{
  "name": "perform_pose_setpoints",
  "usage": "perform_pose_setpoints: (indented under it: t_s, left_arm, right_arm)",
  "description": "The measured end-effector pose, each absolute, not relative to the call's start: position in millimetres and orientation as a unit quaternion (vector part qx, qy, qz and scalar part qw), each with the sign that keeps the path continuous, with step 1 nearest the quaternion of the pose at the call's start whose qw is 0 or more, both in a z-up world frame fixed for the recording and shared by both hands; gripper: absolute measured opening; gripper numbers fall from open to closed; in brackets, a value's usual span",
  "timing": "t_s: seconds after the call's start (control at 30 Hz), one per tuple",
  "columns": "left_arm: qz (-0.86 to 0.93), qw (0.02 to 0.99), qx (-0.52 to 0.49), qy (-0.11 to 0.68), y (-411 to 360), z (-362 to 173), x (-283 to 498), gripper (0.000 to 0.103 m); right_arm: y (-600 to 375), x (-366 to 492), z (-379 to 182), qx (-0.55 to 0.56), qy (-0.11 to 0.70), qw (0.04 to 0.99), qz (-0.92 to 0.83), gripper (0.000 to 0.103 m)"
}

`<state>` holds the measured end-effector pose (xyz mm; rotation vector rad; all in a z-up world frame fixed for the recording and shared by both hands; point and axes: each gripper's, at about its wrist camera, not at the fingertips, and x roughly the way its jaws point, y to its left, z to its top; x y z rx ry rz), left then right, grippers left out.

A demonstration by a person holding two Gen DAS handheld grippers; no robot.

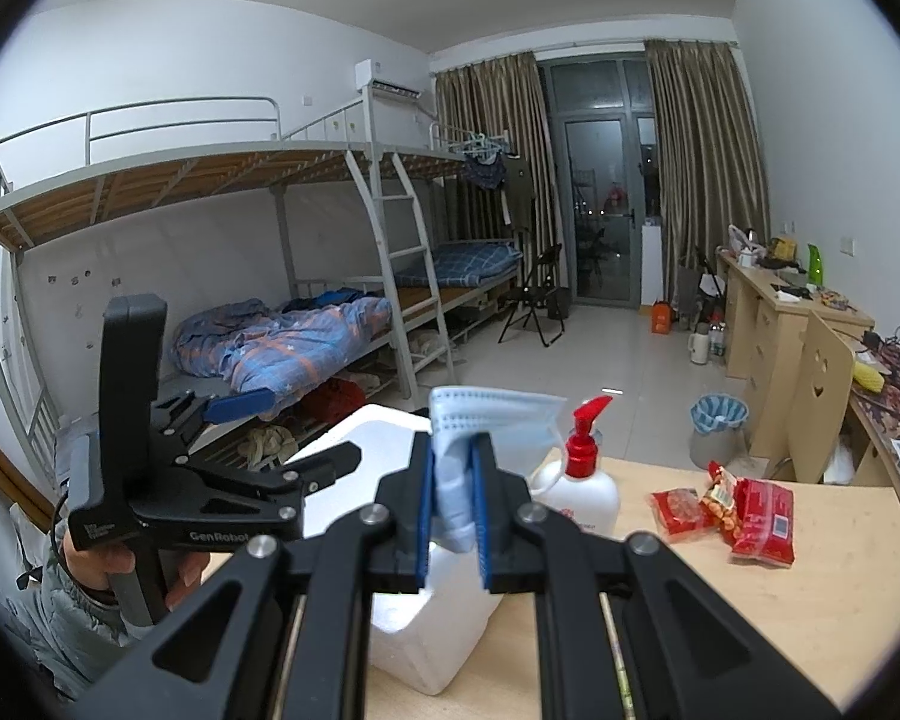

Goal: Organize soft objects

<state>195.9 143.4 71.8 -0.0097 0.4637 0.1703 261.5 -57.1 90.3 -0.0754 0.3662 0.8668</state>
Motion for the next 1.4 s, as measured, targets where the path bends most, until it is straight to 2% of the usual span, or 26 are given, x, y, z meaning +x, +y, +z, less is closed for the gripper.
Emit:
perform_pose_setpoints:
  t_s: [0.47, 1.4]
  left_arm:
    - [0.084, 0.971, -0.016, 0.223, 143, 75, 155, 0.103]
    - [0.112, 0.956, -0.066, 0.264, 149, 33, 108, 0.103]
  right_arm:
    - [-48, 261, 91, -0.038, 0.176, 0.885, 0.429, 0.015]
    - [5, 274, 66, -0.078, 0.204, 0.861, 0.459, 0.015]
